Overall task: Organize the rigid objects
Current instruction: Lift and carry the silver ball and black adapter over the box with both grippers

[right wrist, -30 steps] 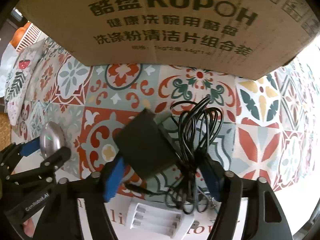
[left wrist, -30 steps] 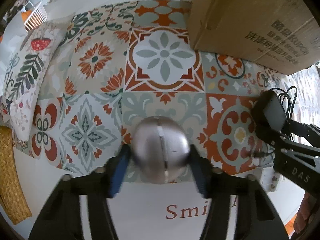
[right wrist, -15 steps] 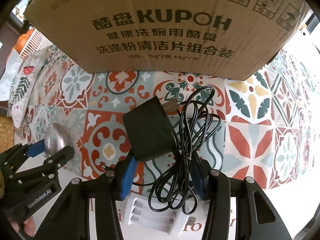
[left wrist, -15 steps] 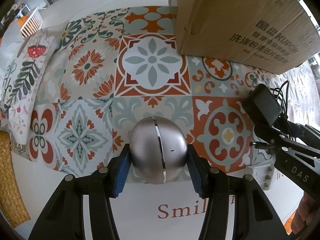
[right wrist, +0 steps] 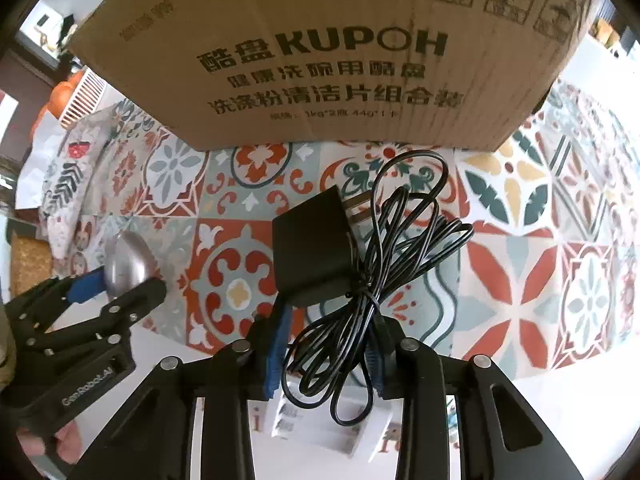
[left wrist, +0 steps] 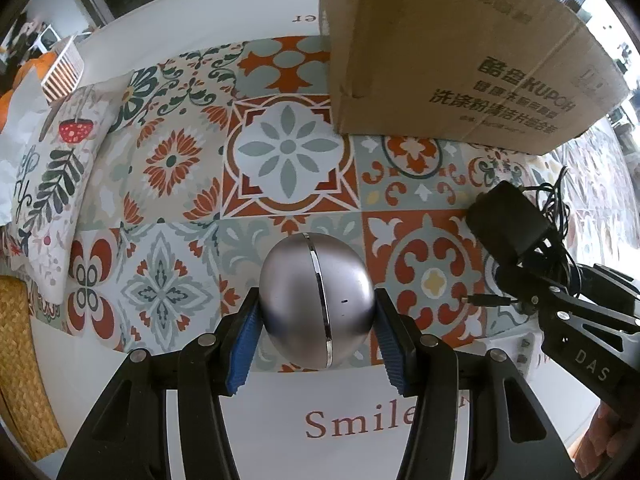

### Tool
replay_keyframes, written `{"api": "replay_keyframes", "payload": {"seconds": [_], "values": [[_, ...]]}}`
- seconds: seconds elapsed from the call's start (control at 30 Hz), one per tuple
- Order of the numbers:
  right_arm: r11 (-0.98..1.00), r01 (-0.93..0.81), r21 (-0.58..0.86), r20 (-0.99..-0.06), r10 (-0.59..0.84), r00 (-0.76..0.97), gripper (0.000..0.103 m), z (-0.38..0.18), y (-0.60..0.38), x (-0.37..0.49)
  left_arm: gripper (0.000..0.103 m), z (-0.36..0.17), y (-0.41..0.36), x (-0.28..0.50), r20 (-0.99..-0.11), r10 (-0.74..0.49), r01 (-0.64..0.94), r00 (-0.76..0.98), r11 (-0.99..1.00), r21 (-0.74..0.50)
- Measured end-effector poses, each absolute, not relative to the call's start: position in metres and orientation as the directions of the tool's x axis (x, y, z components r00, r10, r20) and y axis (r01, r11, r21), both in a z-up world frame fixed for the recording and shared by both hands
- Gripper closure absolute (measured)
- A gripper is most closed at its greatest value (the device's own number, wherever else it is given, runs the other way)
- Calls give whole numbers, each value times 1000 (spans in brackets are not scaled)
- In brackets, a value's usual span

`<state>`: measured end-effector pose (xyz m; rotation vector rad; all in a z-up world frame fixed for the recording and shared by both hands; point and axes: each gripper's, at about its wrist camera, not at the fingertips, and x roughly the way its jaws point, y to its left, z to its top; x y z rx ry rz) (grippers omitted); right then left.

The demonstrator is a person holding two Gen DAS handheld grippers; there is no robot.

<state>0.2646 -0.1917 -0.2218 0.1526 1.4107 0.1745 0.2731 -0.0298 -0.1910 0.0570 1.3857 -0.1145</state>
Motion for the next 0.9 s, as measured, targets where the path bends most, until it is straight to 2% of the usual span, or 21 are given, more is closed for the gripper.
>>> {"api": "replay_keyframes", "payload": {"seconds": [0.3, 0.9], "values": [[967, -4, 253, -952, 250, 177, 70, -207, -209, 254, 50, -168, -37, 274, -971, -58, 130, 234, 991, -28], [969, -5, 247, -915, 235, 327, 70, -144, -224, 240, 50, -108, -47, 254, -915, -103, 177, 389, 984, -36]]}}
